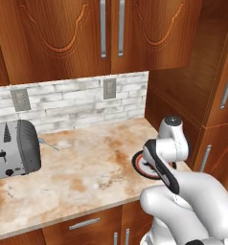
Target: Pick the bell pepper from the counter and place it in the microwave. Then turn on the microwave.
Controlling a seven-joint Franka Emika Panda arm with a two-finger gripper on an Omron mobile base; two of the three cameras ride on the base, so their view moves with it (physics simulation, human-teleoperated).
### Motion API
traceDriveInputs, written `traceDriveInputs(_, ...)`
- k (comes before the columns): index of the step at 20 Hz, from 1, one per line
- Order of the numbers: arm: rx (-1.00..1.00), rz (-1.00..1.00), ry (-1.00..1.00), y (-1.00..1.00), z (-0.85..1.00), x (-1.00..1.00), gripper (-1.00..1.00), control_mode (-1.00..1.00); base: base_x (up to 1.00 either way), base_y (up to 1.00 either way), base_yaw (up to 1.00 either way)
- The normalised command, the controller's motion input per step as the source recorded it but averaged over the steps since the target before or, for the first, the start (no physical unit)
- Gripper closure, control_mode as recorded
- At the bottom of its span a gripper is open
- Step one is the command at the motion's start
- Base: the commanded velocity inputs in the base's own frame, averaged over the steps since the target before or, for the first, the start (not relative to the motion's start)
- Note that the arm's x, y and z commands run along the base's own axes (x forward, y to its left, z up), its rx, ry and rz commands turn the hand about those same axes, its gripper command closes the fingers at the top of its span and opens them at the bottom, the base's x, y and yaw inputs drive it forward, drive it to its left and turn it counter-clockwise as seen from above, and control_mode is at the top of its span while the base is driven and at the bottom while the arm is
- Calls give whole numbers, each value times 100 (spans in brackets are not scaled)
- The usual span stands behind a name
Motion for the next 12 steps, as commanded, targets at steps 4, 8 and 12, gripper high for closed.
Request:
traceDriveInputs(4, 0, 1, 0, 0, -19, 0, -100, -100, 0, 0, 0)
traceDriveInputs(8, 0, 1, 0, 1, -23, 0, -100, -100, 0, 0, 0)
traceDriveInputs(12, 0, 1, -1, 0, -23, 0, -100, -100, 0, 0, 0)
